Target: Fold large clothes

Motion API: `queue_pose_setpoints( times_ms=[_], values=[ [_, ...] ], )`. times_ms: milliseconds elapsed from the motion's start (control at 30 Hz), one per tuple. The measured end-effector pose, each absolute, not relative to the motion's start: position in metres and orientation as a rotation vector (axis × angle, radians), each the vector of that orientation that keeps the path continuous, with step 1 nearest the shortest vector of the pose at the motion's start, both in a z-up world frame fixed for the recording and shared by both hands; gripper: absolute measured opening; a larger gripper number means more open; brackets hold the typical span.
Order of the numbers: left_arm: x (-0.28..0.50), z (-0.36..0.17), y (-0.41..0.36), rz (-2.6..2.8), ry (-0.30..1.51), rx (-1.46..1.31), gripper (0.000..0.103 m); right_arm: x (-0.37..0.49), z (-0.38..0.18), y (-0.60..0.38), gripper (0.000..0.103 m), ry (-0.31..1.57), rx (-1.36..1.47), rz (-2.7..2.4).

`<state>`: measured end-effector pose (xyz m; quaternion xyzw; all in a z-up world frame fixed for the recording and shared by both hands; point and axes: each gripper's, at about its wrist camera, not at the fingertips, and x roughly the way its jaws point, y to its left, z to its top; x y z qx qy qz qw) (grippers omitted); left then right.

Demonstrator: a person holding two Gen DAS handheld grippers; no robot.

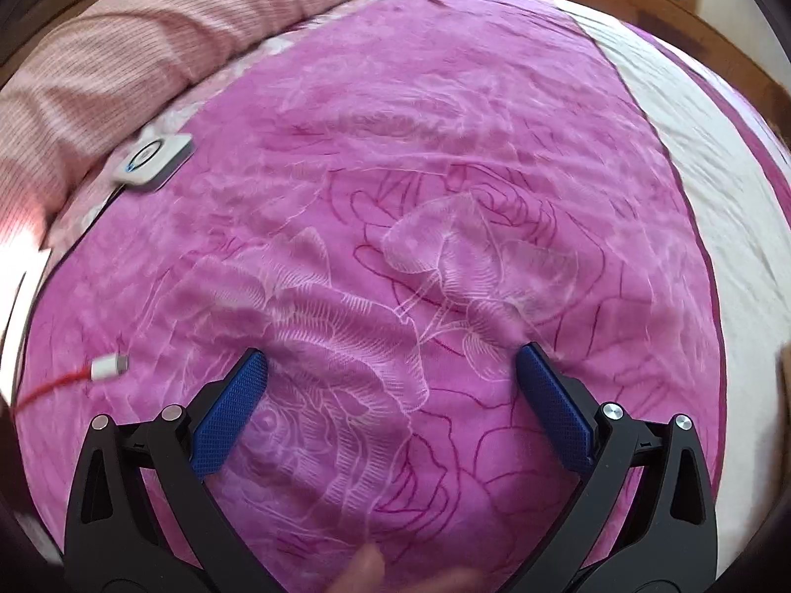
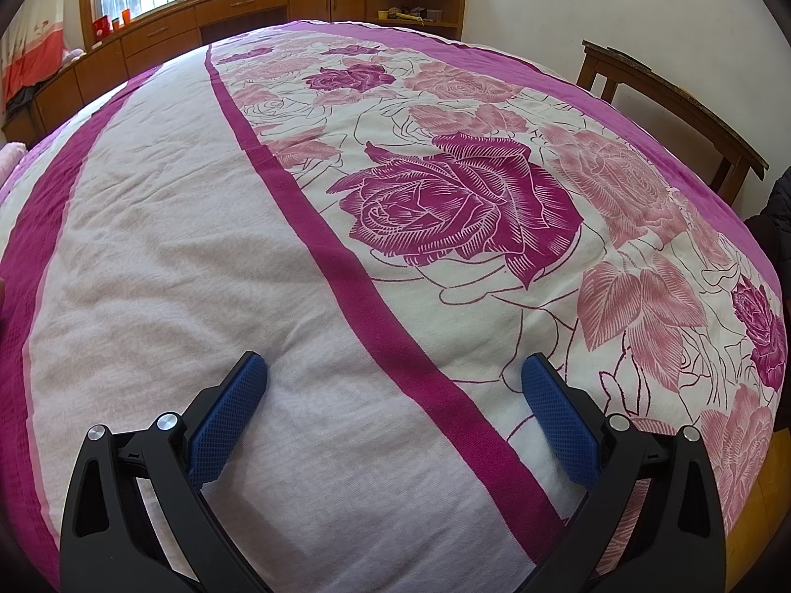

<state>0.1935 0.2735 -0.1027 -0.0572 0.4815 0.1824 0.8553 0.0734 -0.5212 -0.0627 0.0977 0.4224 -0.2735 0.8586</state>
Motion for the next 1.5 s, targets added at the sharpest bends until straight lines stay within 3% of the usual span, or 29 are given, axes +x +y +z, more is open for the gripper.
queue_pose_setpoints(
  times_ms=[133,267,467,567,733,1500],
  values=[
    [0.175,-0.09,0.263,0.405,1.022,-0.122,0.099,0.079,-0.063,-0.519,0.099,0.908,0.171,-0.584],
    [0.12,-0.032,0.204,0.275,0.898,-0.145,0.099,0.078,-0.05,-0.513,0.098,0.946,0.257,-0.6],
    [0.064,0.039,0.08,0.068,0.82,-0.099,0.099,0.034,0.02,-0.352,0.098,0.787,0.251,-0.237],
    [0.049,0.042,0.026,-0.016,0.866,-0.046,0.099,0.016,0.039,-0.278,0.098,0.782,0.228,-0.06],
    [0.03,0.039,0.001,-0.035,0.891,-0.034,0.099,-0.007,0.045,-0.216,0.098,0.769,0.115,0.035],
    [0.004,0.033,-0.029,0.005,0.874,0.06,0.099,-0.028,0.032,-0.206,0.098,0.825,0.128,-0.03]
  ],
)
